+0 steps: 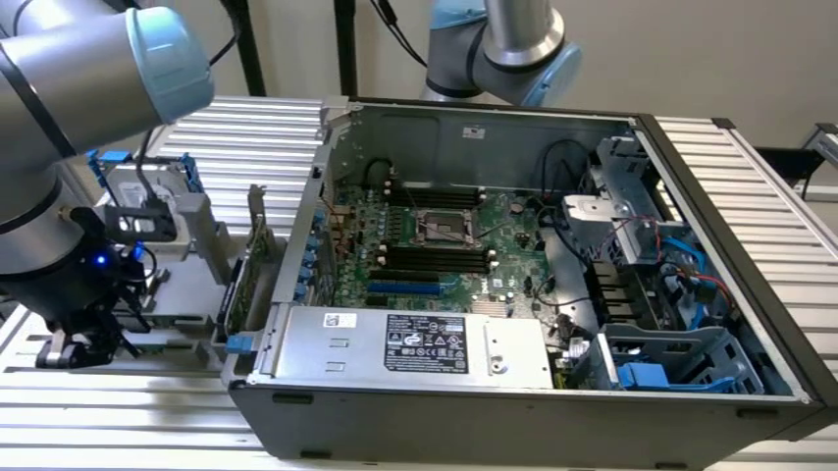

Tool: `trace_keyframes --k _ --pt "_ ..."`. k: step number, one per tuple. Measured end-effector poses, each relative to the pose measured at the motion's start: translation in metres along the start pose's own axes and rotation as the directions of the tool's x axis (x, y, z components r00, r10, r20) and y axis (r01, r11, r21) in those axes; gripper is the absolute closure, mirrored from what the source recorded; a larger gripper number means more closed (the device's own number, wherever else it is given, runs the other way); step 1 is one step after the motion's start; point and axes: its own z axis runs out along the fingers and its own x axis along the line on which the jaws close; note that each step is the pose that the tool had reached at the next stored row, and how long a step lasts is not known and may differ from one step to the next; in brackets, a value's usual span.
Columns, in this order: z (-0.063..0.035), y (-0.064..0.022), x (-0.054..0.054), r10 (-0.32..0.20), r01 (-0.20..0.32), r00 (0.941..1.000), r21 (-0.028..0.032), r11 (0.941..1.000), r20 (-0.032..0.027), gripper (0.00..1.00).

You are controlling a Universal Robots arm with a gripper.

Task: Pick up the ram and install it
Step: 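Pick up the ram and move it above insertion slot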

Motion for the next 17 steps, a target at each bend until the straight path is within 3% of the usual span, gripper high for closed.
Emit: trace_keyframes --k 4,17 --pt "0.0034 0.0011 0.000 -0.007 0.007 0.9999 -0.0003 1.0000 0.0079 0.64" --pt "0.0137 0.0016 0.000 -0.022 0.022 0.9997 -0.0014 0.9998 0.0098 0.64"
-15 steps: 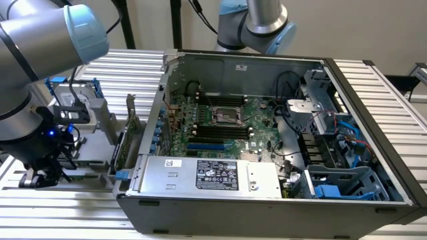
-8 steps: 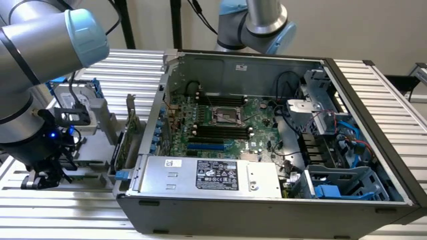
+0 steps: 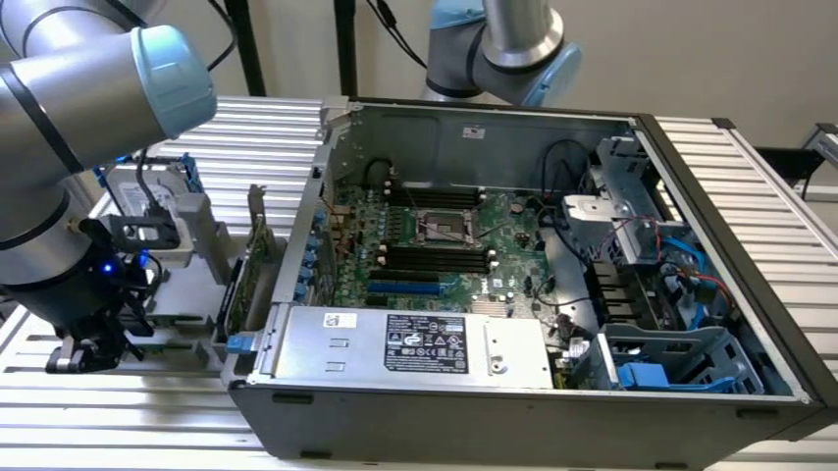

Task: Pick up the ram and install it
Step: 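Pick up the ram and move it above insertion slot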

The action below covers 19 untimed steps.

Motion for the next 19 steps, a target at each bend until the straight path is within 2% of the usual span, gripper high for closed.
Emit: trace_keyframes --k 9,10,13,17,19 --pt "0.0041 0.0001 -0.0004 -0.007 0.007 1.0000 -0.0004 1.0000 0.0014 0.65" --pt "0.0043 0.0001 -0.0005 -0.008 0.008 1.0000 -0.0005 1.0000 0.0013 0.73" --pt "0.0046 0.0001 -0.0009 -0.008 0.008 1.0000 -0.0003 1.0000 0.0015 0.73" --pt "0.0046 0.0001 -0.0014 -0.009 0.009 1.0000 -0.0005 1.0000 0.0013 0.86" --pt "0.0046 0.0001 -0.0015 -0.009 0.009 1.0000 -0.0004 1.0000 0.0008 0.86"
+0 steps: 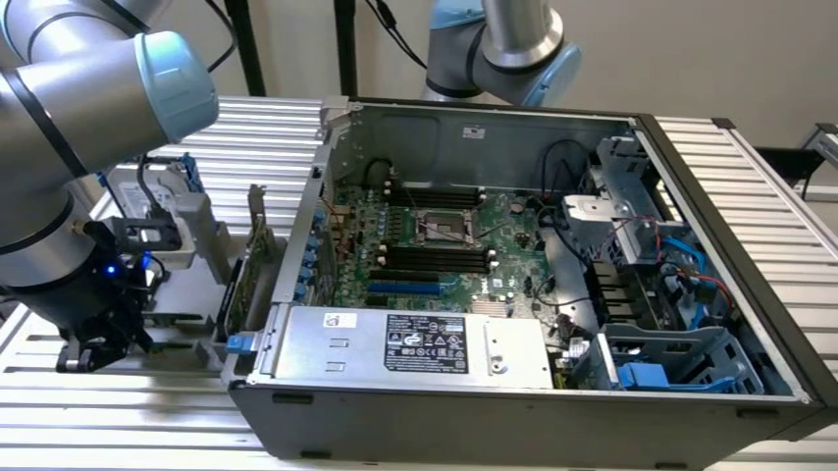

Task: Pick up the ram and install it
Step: 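Pick up the ram and move it above insertion slot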

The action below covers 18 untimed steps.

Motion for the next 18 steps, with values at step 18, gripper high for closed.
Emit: trace_keyframes --k 18 --pt "-0.0029 0.0001 -0.0002 0.000 0.000 1.0000 -0.0010 1.0000 -0.0032 0.86"
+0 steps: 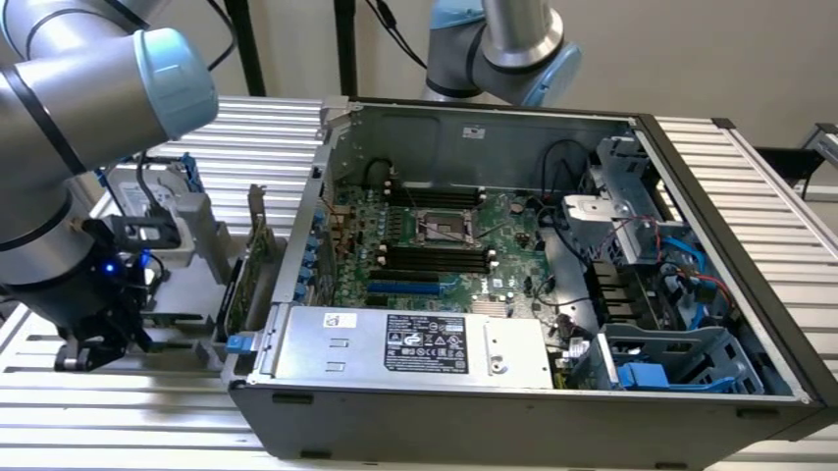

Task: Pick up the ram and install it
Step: 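Pick up the ram and move it above insertion slot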

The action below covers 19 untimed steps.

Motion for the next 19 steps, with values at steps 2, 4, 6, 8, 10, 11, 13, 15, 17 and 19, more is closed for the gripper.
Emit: trace_keyframes --k 2,4,6,8,10,11,13,15,17,19 --pt "-0.0017 0.0001 0.000 0.000 0.000 1.0000 -0.0006 1.0000 0.0000 0.86" --pt "-0.0038 0.0002 0.000 0.000 0.000 1.0000 -0.0012 1.0000 0.0000 0.86" --pt "-0.0063 0.0002 0.000 0.000 0.000 1.0000 -0.0020 1.0000 0.0000 0.86" --pt "-0.0095 0.0003 -0.001 0.000 0.000 1.0000 -0.0028 1.0000 0.0000 0.86" --pt "-0.0135 0.0004 -0.001 0.000 0.000 1.0000 -0.0037 1.0000 0.0001 0.86" --pt "-0.0163 0.0005 -0.001 0.000 0.000 1.0000 -0.0044 1.0000 0.0000 0.86" --pt "-0.0222 0.0008 -0.001 0.000 0.000 1.0000 -0.0056 1.0000 0.0001 0.86" --pt "-0.0299 0.0010 -0.002 0.000 0.000 1.0000 -0.0071 1.0000 0.0001 0.86" --pt "-0.0386 0.0013 -0.002 0.001 -0.001 1.0000 -0.0088 1.0000 0.0001 0.86" --pt "-0.0477 0.0016 -0.003 0.001 -0.001 1.0000 -0.0100 0.9999 0.0001 0.86"
